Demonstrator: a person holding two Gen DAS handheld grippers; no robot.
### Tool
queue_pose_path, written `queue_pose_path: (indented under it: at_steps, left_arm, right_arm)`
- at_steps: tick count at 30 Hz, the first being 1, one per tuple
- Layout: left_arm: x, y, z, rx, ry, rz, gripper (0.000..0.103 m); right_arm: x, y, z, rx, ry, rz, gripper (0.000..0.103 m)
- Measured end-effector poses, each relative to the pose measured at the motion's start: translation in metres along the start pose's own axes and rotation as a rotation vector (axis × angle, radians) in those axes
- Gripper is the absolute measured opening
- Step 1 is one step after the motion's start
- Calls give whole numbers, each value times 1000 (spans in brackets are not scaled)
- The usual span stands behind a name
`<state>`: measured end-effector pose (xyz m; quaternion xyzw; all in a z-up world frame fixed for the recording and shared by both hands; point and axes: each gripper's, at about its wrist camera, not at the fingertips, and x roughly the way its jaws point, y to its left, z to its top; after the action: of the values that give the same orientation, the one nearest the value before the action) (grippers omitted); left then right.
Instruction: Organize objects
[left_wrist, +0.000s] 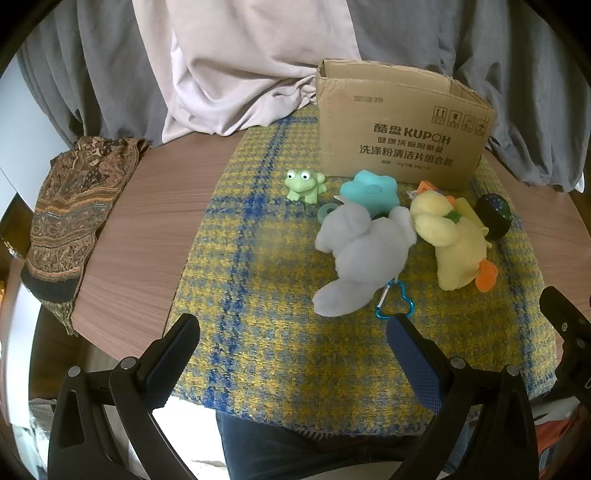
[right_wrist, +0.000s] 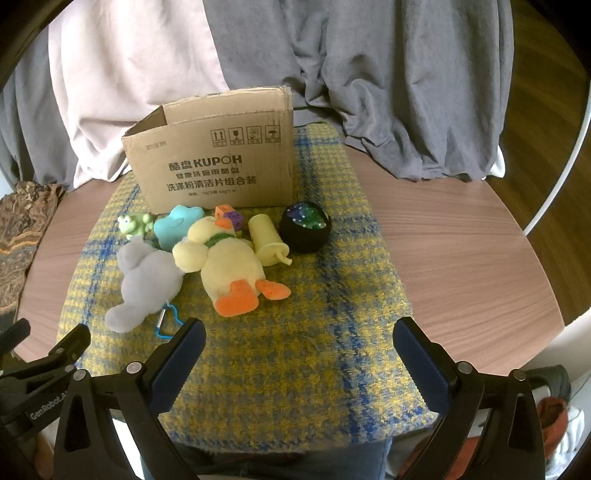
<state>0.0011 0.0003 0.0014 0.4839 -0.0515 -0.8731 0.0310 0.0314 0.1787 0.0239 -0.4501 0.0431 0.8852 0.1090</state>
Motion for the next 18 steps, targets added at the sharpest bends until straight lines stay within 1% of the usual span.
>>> queue_pose_path:
  at_steps: [18]
  left_arm:
    - [-2, 1, -1, 3, -13, 8, 103]
  right_arm:
    - [-1, 1, 1, -1, -1, -1, 102]
